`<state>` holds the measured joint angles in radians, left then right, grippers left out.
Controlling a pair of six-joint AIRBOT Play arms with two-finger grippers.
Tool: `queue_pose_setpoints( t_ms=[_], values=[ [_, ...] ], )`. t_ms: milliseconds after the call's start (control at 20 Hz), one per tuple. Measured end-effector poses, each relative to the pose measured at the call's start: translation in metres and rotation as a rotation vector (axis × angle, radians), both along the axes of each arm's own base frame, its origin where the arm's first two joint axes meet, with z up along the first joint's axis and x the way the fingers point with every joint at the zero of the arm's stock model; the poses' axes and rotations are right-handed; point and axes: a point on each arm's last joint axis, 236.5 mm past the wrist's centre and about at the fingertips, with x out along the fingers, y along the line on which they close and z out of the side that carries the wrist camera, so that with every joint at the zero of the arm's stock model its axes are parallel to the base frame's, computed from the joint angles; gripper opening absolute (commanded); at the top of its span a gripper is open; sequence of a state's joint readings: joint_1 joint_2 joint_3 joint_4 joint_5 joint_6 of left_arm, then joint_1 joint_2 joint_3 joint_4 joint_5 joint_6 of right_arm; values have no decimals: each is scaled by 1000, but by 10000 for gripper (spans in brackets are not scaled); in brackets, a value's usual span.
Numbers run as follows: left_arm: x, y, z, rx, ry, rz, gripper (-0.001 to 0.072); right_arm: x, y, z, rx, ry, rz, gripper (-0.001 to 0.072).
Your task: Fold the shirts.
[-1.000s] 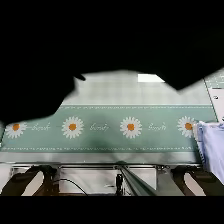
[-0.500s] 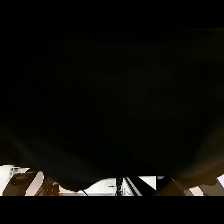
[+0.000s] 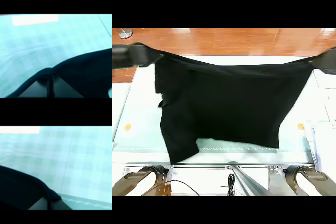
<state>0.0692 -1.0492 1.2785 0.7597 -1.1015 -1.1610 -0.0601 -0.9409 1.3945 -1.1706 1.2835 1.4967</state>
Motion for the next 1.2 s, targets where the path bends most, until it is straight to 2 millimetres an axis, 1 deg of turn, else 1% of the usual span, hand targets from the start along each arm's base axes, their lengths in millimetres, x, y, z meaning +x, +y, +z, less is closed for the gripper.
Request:
queue_pose_setpoints(
  t_ms=[100,200,300,350,400,500,550,600,650,700,800,900,1000,1050,1100,1200],
  values=[
    [34,-4,-41,-31,77,9,28,43,-4,-42,19,62,-25,21],
    [63,-10,-73,-75,134,21,28,81,-7,-78,43,100,-53,21],
    [88,-17,-97,-115,175,34,28,121,-5,-111,98,120,-84,21],
    [99,-19,-108,-129,190,41,28,138,-3,-125,129,130,-100,21],
    [108,-21,-120,-139,207,46,28,154,0,-141,167,145,-116,22],
    [121,-24,-140,-154,237,57,34,178,5,-167,241,174,-149,22],
    [125,-24,-149,-157,254,59,98,187,7,-177,268,185,-162,43],
    [127,-25,-157,-160,267,62,183,195,8,-188,291,200,-174,173],
    [130,-25,-162,-165,278,67,318,199,8,-195,308,211,-183,453],
    [131,-25,-166,-171,287,73,485,203,7,-200,319,218,-191,634],
    [132,-20,-170,-179,307,78,707,205,-3,-206,333,238,-205,634],
    [131,-5,-171,-190,331,87,707,198,-19,-206,346,275,-213,634],
    [120,17,-175,-188,405,86,707,180,-45,-202,335,324,-210,634],
    [109,34,-182,-171,467,93,707,166,-60,-201,310,358,-206,634],
    [92,54,-192,-140,543,101,707,148,-77,-201,271,402,-200,634],
    [51,89,-210,-71,694,100,706,110,-109,-202,193,468,-216,634]
  ],
)
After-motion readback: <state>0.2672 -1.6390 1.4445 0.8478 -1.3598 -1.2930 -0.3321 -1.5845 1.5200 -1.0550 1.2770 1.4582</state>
